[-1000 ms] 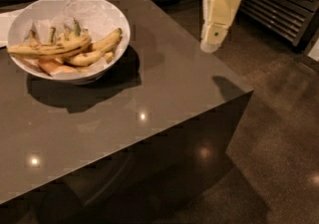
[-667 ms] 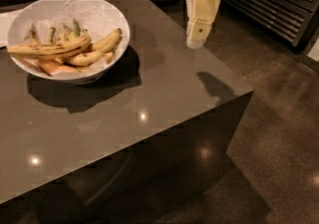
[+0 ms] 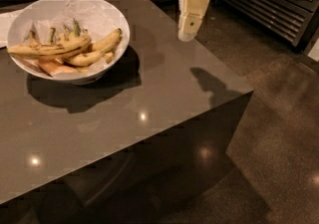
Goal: Pick banana from white bowl
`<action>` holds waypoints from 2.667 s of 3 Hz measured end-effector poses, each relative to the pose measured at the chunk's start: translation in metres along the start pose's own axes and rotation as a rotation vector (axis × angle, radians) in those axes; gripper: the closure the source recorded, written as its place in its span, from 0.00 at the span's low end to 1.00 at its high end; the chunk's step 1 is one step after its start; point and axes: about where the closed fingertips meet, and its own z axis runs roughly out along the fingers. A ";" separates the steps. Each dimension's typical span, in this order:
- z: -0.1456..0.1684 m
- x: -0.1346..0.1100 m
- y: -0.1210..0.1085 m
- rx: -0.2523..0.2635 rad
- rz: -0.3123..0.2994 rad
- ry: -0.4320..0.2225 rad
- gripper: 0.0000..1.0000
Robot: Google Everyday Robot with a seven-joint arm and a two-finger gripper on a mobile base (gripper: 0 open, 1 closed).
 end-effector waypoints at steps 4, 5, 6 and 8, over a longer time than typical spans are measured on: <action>0.041 -0.087 -0.063 0.007 -0.249 -0.105 0.00; 0.066 -0.109 -0.070 -0.034 -0.307 -0.124 0.00; 0.092 -0.127 -0.074 -0.069 -0.346 -0.098 0.00; 0.125 -0.145 -0.078 -0.104 -0.366 -0.045 0.31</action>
Offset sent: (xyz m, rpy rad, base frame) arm 0.0468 0.1057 0.0141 -0.1233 0.0065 0.3909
